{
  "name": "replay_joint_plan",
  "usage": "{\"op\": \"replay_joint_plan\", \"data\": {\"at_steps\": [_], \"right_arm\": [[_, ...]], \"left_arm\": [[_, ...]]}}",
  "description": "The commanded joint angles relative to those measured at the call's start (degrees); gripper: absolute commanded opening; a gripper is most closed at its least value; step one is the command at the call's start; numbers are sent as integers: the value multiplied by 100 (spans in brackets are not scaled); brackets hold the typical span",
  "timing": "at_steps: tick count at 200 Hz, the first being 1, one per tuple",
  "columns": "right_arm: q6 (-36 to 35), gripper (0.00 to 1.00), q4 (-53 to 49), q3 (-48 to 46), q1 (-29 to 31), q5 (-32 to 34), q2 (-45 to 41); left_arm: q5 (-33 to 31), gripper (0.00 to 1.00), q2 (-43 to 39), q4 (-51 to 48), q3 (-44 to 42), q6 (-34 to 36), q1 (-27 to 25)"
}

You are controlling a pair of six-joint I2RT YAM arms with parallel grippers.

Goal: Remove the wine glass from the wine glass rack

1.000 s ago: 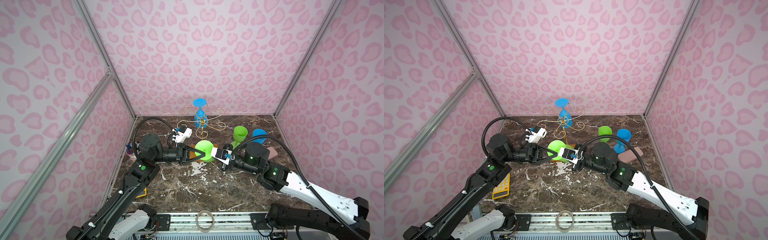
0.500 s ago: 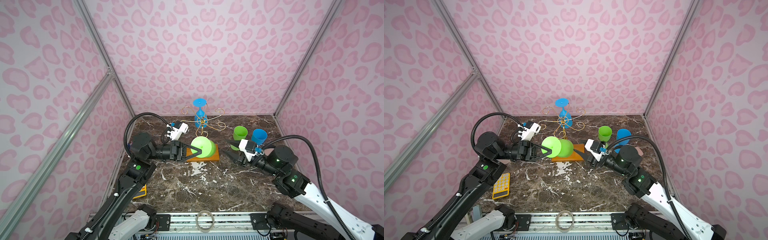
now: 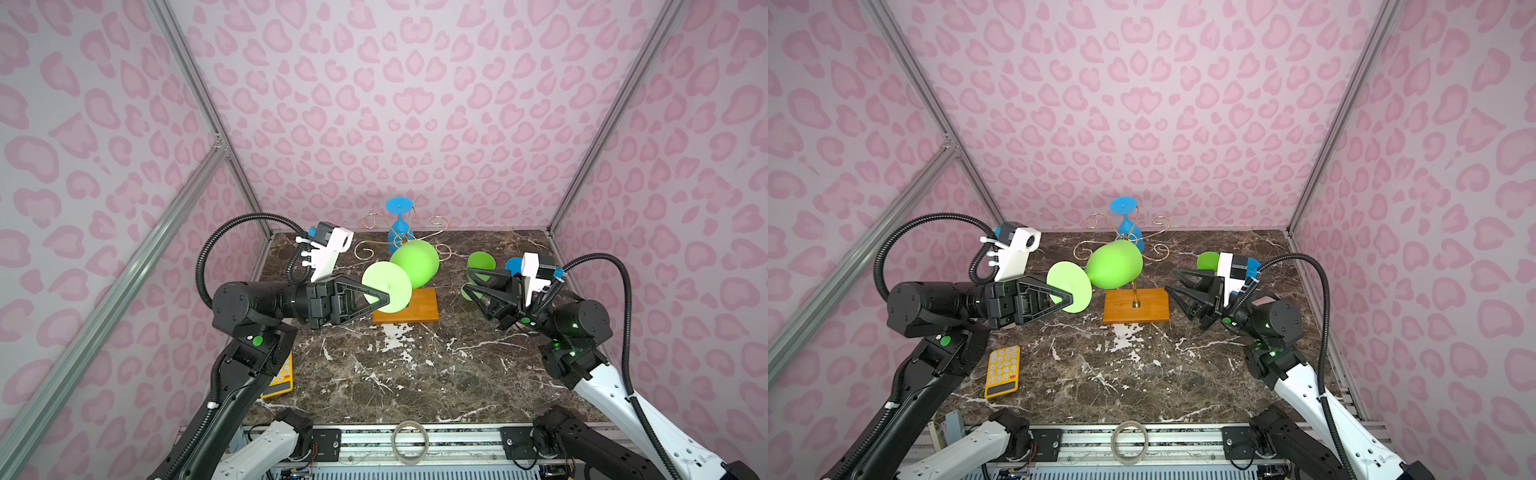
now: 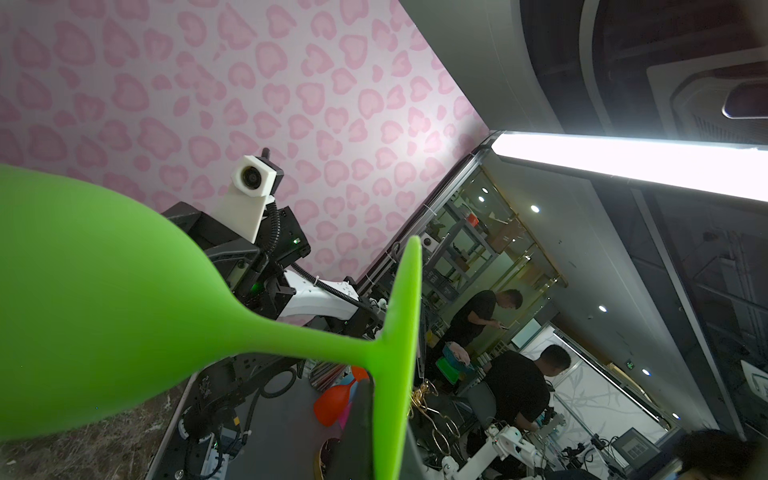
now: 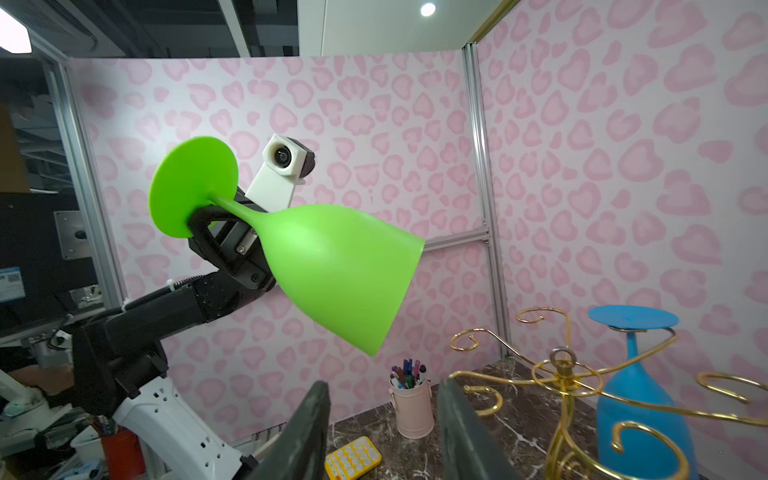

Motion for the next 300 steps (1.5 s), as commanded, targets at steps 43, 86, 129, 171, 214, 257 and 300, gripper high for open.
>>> {"op": "replay_joint_plan", "data": {"at_steps": [43, 86, 129, 171, 214, 257, 300], "right_arm": [[655, 43, 592, 292, 326, -368, 310], [850, 41, 1029, 553, 526, -594, 784], [1313, 40, 1718, 538, 271, -711, 969], [1780, 39, 2390, 623, 210, -1002, 1311], [2008, 39, 2763, 864, 367, -1370, 1625], [2043, 39, 2777, 1108, 502, -1545, 1910], [2150, 33, 2961, 1222, 587, -1652, 2094]], "left_arm": [[-17, 4, -46, 865, -31, -274, -108], [-15, 4, 172, 1828, -35, -1017, -215], [3, 4, 159, 2054, -18, -1230, -232], [-5, 4, 167, 2037, -65, -1212, -284], [-6, 4, 205, 2030, -44, -1175, -328], [-1, 4, 281, 2057, -35, -1175, -346], [3, 4, 419, 2180, -52, -1279, -355]]}}
